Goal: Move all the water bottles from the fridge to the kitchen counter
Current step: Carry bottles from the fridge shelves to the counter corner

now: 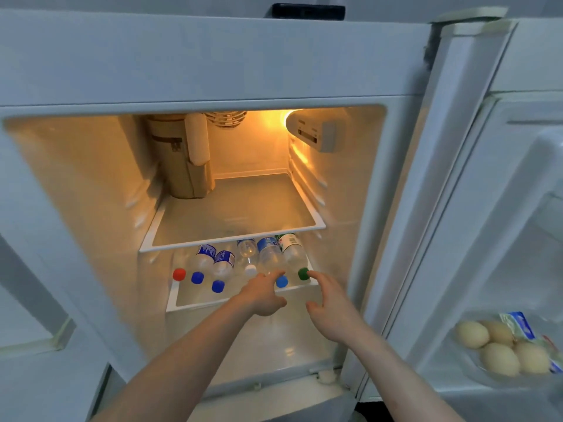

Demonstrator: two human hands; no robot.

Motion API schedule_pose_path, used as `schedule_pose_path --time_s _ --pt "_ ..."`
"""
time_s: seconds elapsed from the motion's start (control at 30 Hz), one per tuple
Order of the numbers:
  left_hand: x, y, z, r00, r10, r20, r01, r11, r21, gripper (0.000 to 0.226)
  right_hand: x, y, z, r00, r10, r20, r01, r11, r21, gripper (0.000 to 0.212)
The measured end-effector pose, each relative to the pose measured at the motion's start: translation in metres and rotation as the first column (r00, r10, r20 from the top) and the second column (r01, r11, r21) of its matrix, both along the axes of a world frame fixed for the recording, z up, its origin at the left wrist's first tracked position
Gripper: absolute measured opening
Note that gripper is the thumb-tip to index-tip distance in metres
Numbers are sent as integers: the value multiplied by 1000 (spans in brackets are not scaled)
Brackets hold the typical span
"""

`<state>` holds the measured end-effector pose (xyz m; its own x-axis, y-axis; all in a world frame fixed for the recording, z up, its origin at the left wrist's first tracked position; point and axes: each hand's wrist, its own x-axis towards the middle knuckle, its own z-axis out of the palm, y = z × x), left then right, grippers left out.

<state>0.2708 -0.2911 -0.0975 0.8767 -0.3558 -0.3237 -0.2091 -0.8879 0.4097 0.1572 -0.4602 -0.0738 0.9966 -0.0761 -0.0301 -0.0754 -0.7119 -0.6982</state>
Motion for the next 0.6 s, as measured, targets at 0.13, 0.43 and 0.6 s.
schedule_pose_path --time_s 0.13,0.43,0.6 --pt "10 -8 -11 999 -34 -17 34 999 7 84 17 -1 -7 1000 -27 -7 27 1000 -10 59" --pt "10 0 -28 990 -9 140 10 1000 -3 50 56 4 -25 992 -55 -117 41 992 -119 64" --pt "10 18 -34 987 -27 157 30 999 -12 44 88 12 -24 970 -87 -227 37 975 -218 70"
